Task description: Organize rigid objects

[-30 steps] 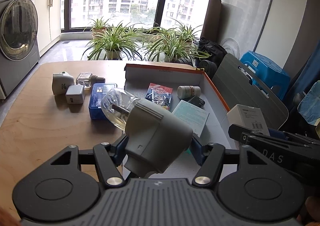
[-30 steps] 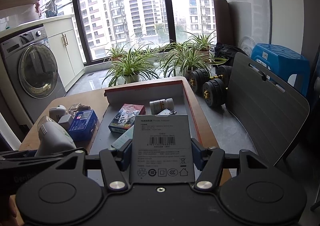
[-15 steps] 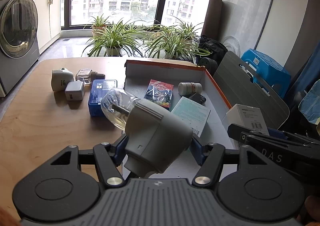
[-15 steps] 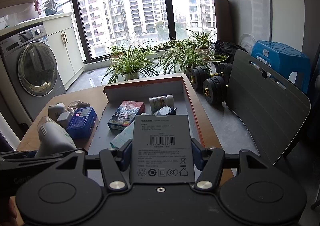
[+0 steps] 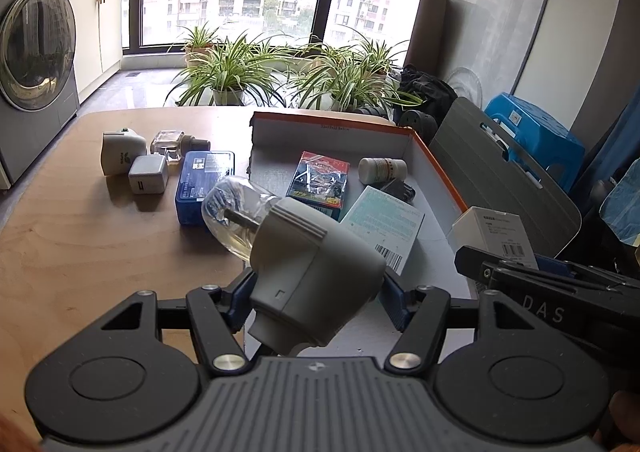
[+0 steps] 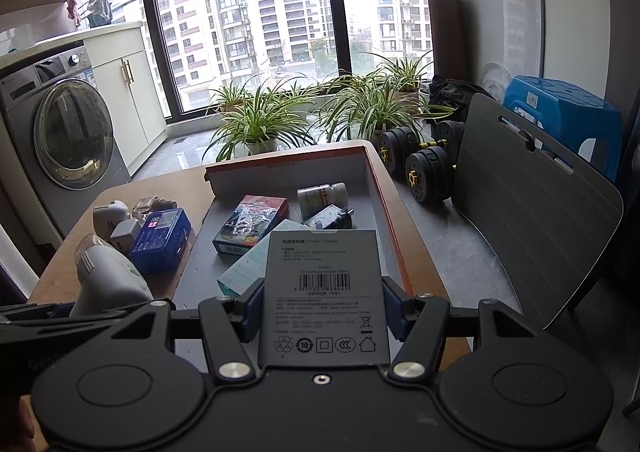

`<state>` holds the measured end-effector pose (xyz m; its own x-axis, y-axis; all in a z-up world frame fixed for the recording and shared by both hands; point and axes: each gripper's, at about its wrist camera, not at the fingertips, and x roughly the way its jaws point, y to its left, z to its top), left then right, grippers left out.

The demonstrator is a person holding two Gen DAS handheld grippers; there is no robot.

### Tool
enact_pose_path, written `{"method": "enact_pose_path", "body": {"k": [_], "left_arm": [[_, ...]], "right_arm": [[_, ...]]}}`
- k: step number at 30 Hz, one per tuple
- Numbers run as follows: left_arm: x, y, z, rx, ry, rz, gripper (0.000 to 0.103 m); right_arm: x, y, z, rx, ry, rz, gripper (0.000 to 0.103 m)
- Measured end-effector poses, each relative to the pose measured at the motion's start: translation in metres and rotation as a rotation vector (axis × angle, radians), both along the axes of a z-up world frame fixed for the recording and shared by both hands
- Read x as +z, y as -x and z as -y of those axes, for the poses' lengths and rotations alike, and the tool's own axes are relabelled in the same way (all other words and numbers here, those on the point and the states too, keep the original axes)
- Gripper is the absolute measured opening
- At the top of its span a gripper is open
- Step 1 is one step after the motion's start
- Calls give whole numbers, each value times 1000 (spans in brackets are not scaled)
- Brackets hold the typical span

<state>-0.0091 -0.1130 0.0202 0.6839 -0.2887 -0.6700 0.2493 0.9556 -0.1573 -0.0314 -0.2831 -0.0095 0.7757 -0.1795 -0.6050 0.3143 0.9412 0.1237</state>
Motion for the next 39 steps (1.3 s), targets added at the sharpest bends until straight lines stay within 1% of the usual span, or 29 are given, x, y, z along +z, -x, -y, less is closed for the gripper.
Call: {"method": "enact_pose_path", "body": {"k": [23, 25, 29, 34, 37, 38, 39], "left_arm": [[-10, -7, 0, -1, -6, -29, 65], [-12, -8, 1, -3, -7, -36, 65], [-15, -11, 3, -12, -3, -51, 65], [-23, -14, 11, -50, -1, -72, 65], [-29, -16, 14, -76, 11, -104, 69], [-29, -15, 13, -73, 10, -100, 75], [-27, -14, 13, -72, 10, -92, 79]], "right_arm": [[-11, -10, 4, -1, -15, -27, 72], [-12, -10, 4, -3, -12, -24, 75], [-11, -9, 7, -20, -7, -14, 76], [-7, -6, 13, -52, -8, 1, 78], [-4, -4, 15, -65, -7, 10, 79], [-3, -3, 15, -68, -5, 12, 79], [-2, -3, 15, -70, -5, 14, 79]]}}
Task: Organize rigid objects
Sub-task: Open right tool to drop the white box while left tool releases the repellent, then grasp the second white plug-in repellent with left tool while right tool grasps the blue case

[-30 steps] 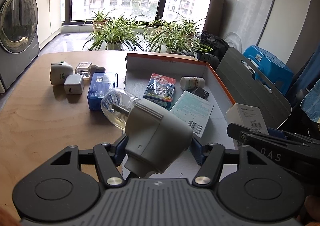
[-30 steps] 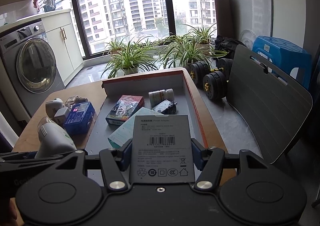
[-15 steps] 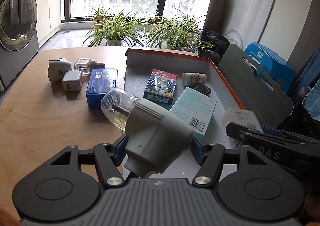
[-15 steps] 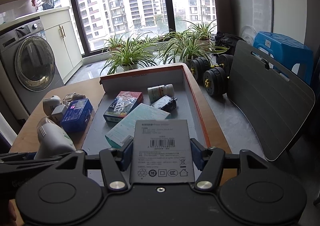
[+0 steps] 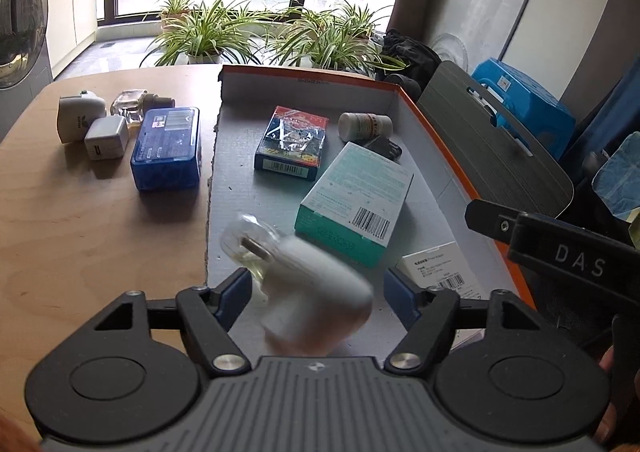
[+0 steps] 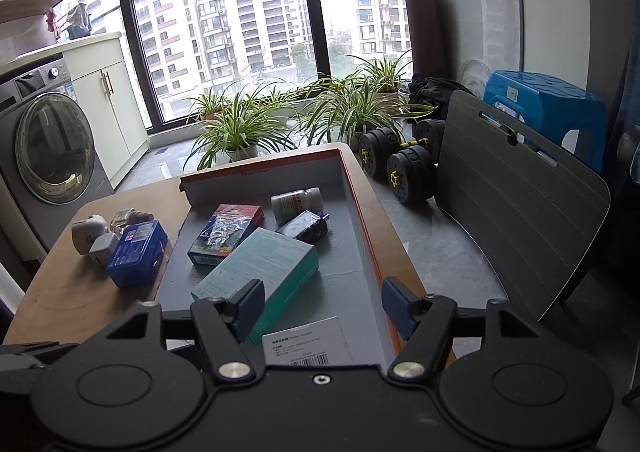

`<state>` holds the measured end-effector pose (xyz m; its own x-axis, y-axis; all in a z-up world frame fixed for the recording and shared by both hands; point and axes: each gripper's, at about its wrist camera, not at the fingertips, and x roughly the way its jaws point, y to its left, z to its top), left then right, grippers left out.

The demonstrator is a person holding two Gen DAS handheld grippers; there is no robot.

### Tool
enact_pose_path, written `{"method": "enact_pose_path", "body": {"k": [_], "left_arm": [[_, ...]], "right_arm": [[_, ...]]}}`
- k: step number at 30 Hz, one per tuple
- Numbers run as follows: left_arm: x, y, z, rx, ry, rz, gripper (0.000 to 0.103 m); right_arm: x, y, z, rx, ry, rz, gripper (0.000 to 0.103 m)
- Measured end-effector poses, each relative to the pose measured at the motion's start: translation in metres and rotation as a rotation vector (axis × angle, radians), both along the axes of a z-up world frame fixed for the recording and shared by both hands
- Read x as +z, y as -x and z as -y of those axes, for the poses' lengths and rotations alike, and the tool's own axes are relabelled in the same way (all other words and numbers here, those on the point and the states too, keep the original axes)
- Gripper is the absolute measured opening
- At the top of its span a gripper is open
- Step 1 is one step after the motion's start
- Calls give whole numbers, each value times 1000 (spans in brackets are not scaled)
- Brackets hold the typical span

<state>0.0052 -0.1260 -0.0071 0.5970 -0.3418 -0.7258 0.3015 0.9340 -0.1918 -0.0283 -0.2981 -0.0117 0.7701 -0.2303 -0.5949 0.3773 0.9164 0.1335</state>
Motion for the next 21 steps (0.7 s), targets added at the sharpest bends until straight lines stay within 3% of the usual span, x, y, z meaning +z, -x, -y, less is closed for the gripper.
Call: {"method": "enact_pose_path", "body": {"k": [10, 21], "left_arm": [[21, 4, -18, 51, -19, 54, 90], [23, 5, -85, 193, -28, 44, 94]], "right_arm": [[12, -1, -19, 37, 17, 18, 81], [16, -21, -65, 146, 26, 2, 84]]}}
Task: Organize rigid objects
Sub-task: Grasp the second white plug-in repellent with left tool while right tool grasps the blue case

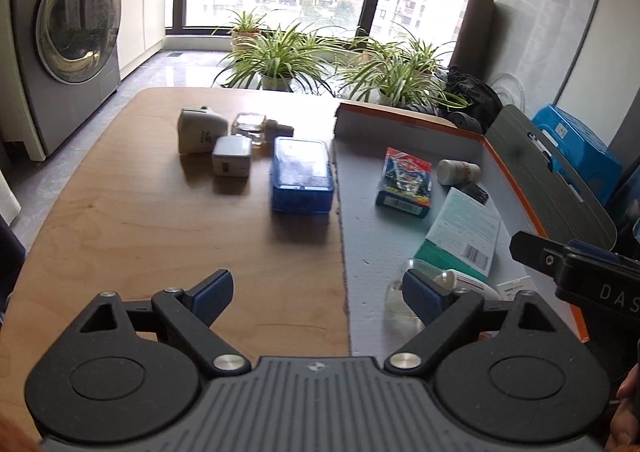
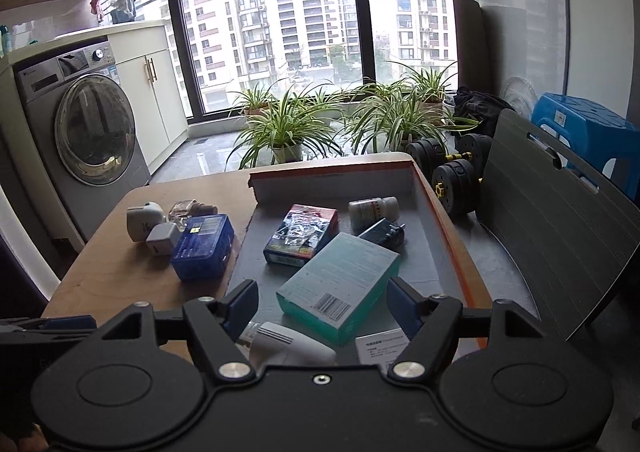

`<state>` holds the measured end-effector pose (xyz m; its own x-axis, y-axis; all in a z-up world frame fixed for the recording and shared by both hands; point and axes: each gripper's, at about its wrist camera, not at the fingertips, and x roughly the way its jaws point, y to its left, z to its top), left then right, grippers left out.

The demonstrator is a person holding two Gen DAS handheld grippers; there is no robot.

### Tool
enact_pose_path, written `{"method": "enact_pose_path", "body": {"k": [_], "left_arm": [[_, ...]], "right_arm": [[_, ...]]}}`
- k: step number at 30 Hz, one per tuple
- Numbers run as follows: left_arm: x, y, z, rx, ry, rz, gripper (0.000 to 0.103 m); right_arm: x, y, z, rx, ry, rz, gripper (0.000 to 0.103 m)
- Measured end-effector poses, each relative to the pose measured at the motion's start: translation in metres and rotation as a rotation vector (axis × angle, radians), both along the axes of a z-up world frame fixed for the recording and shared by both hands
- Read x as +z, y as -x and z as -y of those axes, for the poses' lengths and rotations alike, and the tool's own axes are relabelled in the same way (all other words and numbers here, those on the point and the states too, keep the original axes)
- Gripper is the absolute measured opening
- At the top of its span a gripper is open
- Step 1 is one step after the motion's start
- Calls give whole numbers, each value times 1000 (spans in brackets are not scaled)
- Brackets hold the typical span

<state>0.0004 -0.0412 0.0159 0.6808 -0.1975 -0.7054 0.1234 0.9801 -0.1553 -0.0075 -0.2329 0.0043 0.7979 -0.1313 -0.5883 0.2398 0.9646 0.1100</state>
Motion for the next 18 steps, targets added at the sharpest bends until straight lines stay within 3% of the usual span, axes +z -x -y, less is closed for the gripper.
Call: {"method": "enact_pose_path", "body": {"k": [18], "left_arm": [[-1, -47, -77, 159, -2, -3, 99]], "right_arm": [[-2, -35, -43, 109, 24, -30, 86]]}}
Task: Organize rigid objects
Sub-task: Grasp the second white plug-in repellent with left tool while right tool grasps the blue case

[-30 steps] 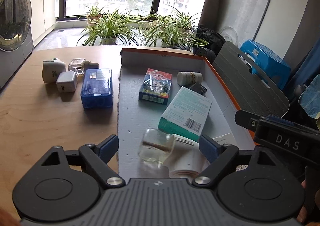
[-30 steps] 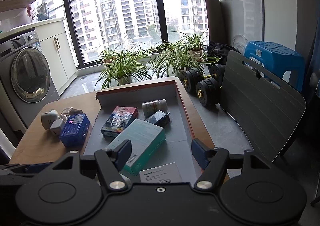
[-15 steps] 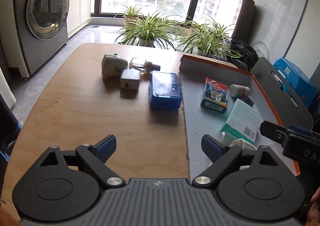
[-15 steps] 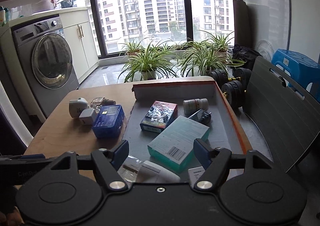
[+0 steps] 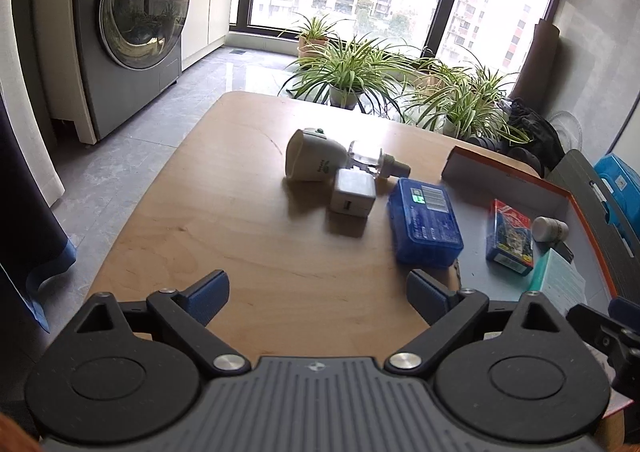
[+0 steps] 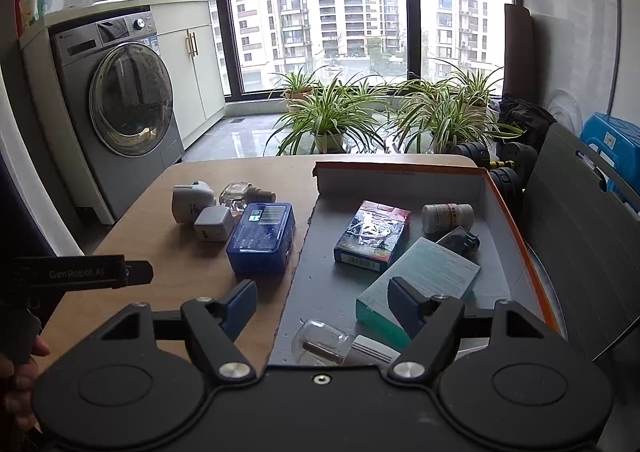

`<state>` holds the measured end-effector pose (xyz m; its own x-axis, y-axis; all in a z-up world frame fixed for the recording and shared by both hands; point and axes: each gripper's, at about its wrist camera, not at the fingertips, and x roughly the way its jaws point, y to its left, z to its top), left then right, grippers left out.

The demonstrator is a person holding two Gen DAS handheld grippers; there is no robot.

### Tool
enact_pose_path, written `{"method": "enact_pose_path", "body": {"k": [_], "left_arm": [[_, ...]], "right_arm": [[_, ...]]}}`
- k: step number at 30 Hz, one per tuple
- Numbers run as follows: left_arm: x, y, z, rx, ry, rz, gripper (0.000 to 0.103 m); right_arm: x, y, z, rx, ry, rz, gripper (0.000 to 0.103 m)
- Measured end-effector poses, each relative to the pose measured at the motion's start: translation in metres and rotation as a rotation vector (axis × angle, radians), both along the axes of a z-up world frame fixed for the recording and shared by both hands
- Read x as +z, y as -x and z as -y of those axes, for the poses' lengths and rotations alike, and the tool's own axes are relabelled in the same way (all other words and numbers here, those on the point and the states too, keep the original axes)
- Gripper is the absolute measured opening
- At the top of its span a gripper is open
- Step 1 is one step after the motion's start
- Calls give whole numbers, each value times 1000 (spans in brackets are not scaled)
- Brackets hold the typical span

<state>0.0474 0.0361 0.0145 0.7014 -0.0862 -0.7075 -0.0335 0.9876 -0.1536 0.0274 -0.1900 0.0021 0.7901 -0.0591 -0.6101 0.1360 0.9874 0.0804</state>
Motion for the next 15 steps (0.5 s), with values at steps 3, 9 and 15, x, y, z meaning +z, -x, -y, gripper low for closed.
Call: {"method": "enact_pose_path", "body": {"k": [3, 9, 15], "left_arm": [[0, -20, -8, 2, 3, 1, 101], [-7, -74, -19, 9, -9, -9, 103], [-26, -127, -19, -12, -21, -55, 103]], "right_arm": [[-2, -7, -1, 5, 0, -5, 86], [-7, -21, -1, 14, -7, -12, 86], [-13, -36, 0, 22, -15, -16, 86]]}}
